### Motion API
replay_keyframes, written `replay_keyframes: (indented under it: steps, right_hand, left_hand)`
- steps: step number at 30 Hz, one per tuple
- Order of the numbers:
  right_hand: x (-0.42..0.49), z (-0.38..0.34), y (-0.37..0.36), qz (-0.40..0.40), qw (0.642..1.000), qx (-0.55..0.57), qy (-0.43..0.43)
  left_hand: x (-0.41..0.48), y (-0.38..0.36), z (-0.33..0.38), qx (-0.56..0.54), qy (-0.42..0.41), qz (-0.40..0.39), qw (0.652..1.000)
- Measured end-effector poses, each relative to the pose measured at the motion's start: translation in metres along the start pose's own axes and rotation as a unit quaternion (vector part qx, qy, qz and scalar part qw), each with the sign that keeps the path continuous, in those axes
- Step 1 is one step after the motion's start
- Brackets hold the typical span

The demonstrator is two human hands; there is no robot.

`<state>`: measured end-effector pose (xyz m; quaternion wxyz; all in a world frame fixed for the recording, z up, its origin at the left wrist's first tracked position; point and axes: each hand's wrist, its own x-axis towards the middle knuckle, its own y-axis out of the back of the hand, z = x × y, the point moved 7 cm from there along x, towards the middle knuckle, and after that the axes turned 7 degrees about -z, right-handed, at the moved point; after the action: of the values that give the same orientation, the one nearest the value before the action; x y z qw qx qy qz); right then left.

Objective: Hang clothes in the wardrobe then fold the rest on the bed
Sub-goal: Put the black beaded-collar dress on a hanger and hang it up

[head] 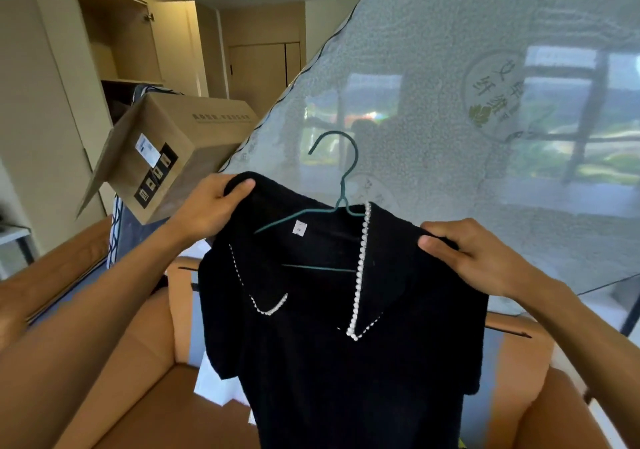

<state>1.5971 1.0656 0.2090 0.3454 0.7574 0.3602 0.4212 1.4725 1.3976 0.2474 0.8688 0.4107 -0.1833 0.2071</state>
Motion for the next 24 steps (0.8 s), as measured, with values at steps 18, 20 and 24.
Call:
replay_keyframes:
  steps: [18, 20, 24]
  right_hand:
    - [-0.011, 0.034, 0.011, 0.104, 0.984, 0.133, -0.065]
    - [-0.013, 0.035, 0.009, 0.108, 0.981, 0.149, -0.061]
    - [-0.019, 0.040, 0.010, 0.113, 0.976, 0.177, -0.053]
  left_hand:
    - [-0.013, -0.031, -0.004, 0.133, 0.019, -0.036, 0.990]
    - [-0.013, -0.037, -0.011, 0.150, -0.002, -0.021, 0.988]
    - [-0.018, -0.045, -0.005, 0.086, -0.059, -0.023, 0.994]
